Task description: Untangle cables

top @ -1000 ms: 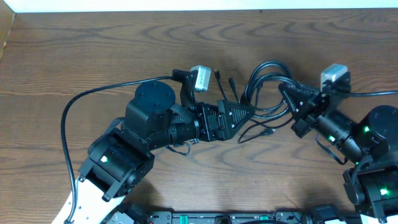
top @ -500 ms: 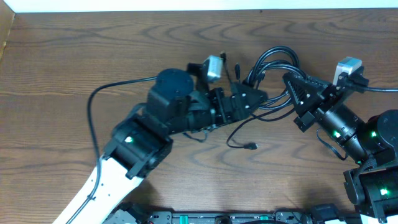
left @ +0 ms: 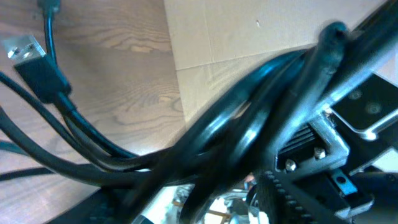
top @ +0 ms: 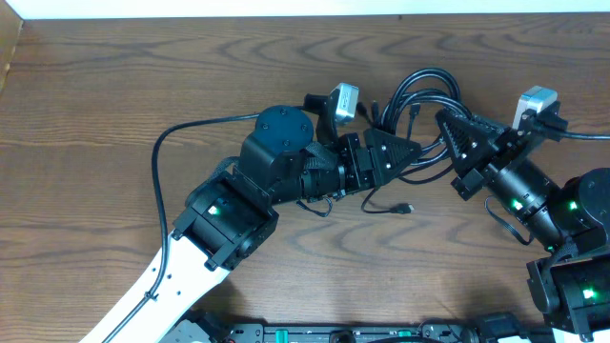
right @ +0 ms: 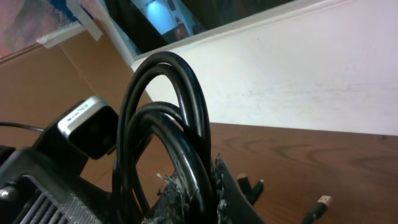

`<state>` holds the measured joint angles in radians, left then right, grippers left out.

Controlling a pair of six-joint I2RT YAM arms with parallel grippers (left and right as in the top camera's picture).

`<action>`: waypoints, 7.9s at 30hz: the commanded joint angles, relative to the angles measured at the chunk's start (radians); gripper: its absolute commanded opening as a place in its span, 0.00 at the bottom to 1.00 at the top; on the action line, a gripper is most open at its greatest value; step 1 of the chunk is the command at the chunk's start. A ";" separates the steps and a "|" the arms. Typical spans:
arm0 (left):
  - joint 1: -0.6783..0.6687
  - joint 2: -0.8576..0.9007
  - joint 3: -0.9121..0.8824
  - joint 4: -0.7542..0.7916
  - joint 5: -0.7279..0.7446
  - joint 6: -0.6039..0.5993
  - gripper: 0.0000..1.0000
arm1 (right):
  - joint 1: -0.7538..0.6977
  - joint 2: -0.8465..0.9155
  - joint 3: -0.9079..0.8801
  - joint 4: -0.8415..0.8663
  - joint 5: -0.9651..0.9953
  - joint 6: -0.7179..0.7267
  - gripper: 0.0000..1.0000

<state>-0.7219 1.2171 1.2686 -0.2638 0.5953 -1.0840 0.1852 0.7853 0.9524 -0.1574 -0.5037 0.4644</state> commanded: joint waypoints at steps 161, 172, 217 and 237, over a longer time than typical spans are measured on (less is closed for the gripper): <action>0.017 -0.011 0.031 -0.307 -0.189 0.702 0.07 | -0.002 -0.009 0.001 -0.287 -0.151 -0.547 0.71; 0.016 -0.012 0.031 -0.290 -0.114 0.766 0.07 | -0.002 -0.006 0.001 -0.393 -0.078 -0.780 0.63; 0.162 -0.012 0.031 -0.359 -0.450 0.187 0.07 | -0.002 -0.118 0.001 -0.430 0.108 -0.529 0.01; 0.162 -0.017 0.031 -0.257 0.039 0.747 0.08 | -0.002 -0.119 0.001 -0.479 0.063 -0.559 0.18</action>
<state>-0.5629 1.2156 1.2716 -0.5343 0.4587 -0.4992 0.1844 0.6727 0.9524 -0.6376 -0.2684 0.0544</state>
